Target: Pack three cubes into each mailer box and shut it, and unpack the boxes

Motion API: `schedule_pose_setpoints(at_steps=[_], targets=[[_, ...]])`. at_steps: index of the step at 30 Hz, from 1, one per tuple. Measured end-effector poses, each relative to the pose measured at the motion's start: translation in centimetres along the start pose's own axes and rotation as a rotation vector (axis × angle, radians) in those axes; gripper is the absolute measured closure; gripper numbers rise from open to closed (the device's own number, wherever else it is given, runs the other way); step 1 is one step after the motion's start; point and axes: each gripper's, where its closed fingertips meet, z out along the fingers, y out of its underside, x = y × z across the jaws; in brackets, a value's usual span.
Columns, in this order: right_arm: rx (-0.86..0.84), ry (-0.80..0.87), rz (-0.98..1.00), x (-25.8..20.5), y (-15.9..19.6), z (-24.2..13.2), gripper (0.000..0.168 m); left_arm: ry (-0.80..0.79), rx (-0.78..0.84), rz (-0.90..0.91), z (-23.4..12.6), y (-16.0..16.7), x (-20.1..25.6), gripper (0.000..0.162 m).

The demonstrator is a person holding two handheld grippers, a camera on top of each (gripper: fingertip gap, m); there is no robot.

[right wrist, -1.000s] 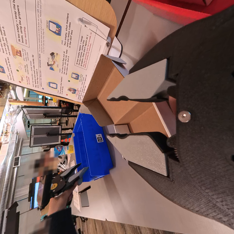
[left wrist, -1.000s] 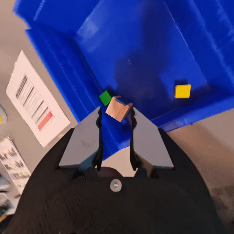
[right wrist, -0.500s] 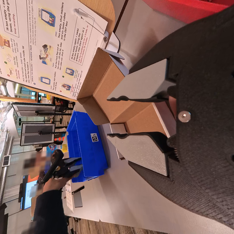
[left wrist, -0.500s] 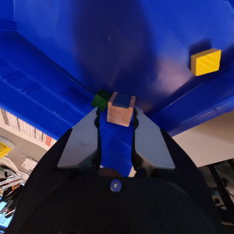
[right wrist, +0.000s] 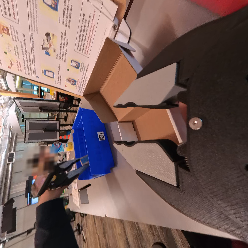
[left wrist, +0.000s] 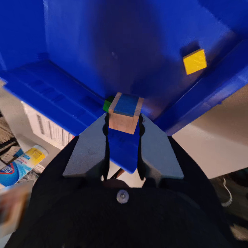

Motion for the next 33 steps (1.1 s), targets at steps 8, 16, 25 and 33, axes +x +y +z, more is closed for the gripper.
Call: schedule_pose_setpoints(at_steps=[8,16,25,33], targets=[[0.031,-0.253,0.097,-4.1,-1.0,-0.1,0.12,-0.275,0.754,0.079,-14.2,-11.8,4.0,0.119],[0.097,-0.457,0.286,-6.7,-2.5,-0.4,0.111,-0.48,1.204,0.254,-19.5,-23.7,16.8,0.12],[0.008,-0.657,0.426,-8.8,-1.6,-0.6,0.124,-0.724,1.385,0.363,-20.9,-27.9,21.3,0.12],[-0.011,-0.591,0.328,-8.4,-1.3,-0.5,0.127,-0.645,1.469,0.267,-20.6,-28.2,20.6,0.12]])
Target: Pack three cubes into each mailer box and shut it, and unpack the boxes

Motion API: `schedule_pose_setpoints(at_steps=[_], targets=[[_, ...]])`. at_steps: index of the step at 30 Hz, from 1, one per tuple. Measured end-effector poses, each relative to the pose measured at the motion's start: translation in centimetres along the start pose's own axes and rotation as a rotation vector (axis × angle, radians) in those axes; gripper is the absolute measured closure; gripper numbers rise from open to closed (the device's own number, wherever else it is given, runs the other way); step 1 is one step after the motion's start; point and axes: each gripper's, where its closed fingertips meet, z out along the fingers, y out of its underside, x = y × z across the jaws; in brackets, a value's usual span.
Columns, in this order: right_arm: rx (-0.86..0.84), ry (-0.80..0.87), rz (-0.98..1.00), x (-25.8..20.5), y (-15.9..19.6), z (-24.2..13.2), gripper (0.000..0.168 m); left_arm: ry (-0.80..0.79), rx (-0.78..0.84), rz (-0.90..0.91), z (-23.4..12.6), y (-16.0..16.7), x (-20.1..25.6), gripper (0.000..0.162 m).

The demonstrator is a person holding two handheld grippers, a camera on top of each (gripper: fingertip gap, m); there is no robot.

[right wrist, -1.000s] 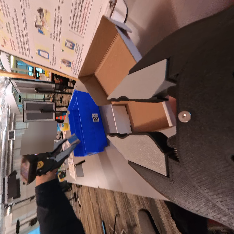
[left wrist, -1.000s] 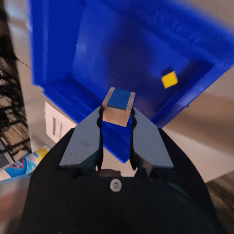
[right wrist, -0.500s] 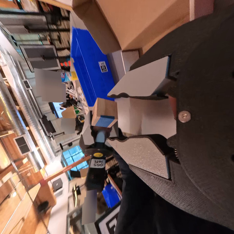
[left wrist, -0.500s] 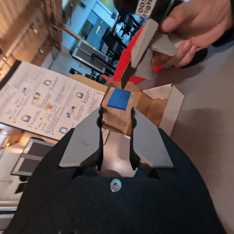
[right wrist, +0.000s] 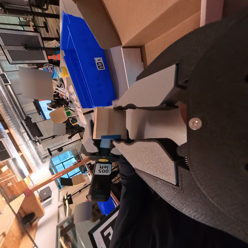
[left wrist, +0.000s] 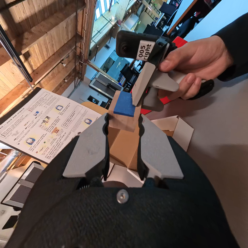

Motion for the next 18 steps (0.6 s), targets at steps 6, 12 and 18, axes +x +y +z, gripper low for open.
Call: schedule_pose_setpoints(at_steps=[6,12,18], targets=[[0.044,-0.122,0.144,-0.7,-0.4,0.0,0.127,-0.016,0.03,-0.05,-0.1,-0.6,-0.1,0.121],[0.025,-0.136,0.155,-1.0,0.0,0.4,0.127,-0.004,0.041,-0.063,-0.7,-0.6,0.0,0.121],[-0.027,-0.092,0.138,-0.3,1.0,0.7,0.127,-0.025,0.027,-0.091,-1.0,0.5,0.6,0.121]])
